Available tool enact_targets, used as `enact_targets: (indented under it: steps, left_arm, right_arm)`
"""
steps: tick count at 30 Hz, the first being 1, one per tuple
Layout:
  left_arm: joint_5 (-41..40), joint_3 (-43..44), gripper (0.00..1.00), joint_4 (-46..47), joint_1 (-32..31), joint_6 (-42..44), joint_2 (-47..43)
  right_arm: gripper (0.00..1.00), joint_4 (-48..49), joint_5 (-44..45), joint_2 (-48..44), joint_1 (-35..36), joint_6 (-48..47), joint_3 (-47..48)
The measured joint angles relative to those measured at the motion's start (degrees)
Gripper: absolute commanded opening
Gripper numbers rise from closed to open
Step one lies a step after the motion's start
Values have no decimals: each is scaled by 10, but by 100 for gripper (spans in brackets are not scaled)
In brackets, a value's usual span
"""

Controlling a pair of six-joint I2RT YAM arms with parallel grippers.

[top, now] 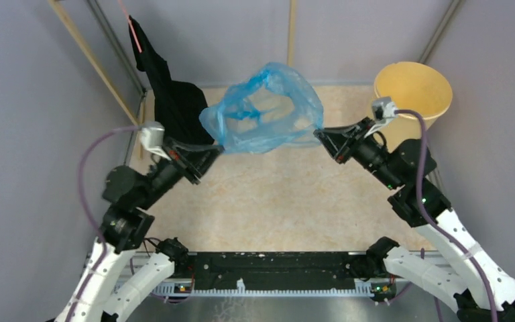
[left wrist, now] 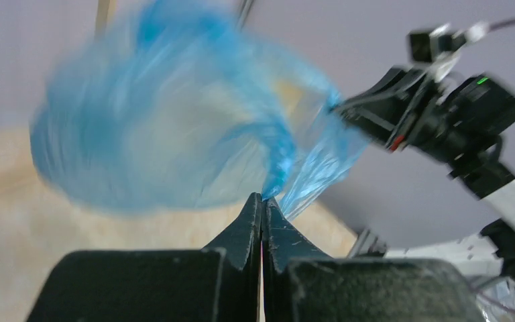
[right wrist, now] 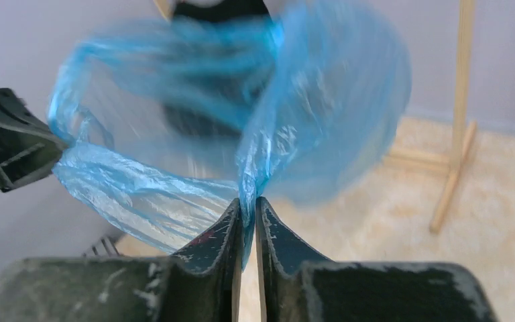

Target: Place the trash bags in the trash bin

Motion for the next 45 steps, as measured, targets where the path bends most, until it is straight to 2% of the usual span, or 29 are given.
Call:
enact_targets:
  steps: [1, 3, 5, 8, 9, 11, 14, 17, 20, 22, 28, 34, 41, 45]
  left_arm:
    - [2, -52, 0, 6, 0, -8, -24]
    - [4, -155, 0, -9, 0, -22, -44]
    - [-7, -245, 0, -72, 0, -30, -43]
    - [-23, -288, 0, -179, 0, -28, -53]
    - [-26, -285, 5, -196, 0, -25, -64]
    - [-28, -263, 22, -211, 0, -20, -76]
    - [-39, -207, 48, -225, -1, -5, -76]
    - [-53, -165, 70, -233, -1, 7, -68]
    - [-64, -137, 85, -252, 0, 18, -57]
    - [-66, -115, 91, -269, -1, 27, -46]
    - [-40, -48, 94, -278, -1, 52, 18]
    - [47, -63, 92, -212, -13, 42, 155]
    - [-57, -63, 89, -179, -144, 50, 323]
    - [-125, -58, 86, -157, -150, 54, 383]
  right_arm:
    - [0, 13, -3, -25, 0, 2, -47]
    - [0, 14, 2, -30, 0, 11, -107]
    - [0, 3, 10, -11, 0, 25, -177]
    - [0, -41, 12, 24, 0, 34, -259]
    - [0, -56, 11, 26, 0, 36, -275]
    - [0, -83, 8, 24, 2, 35, -286]
    - [0, -83, 19, 13, 0, 25, -276]
    - [0, -80, 22, 10, 0, 19, -262]
    - [0, -77, 23, 9, 0, 17, -260]
    - [0, -78, 23, 9, 0, 18, -263]
    - [1, -75, 20, -20, 0, 32, -308]
    - [1, -83, 20, -50, 0, 44, -322]
    - [1, -84, 20, -59, 0, 46, -322]
    - [2, -84, 21, -60, 0, 46, -322]
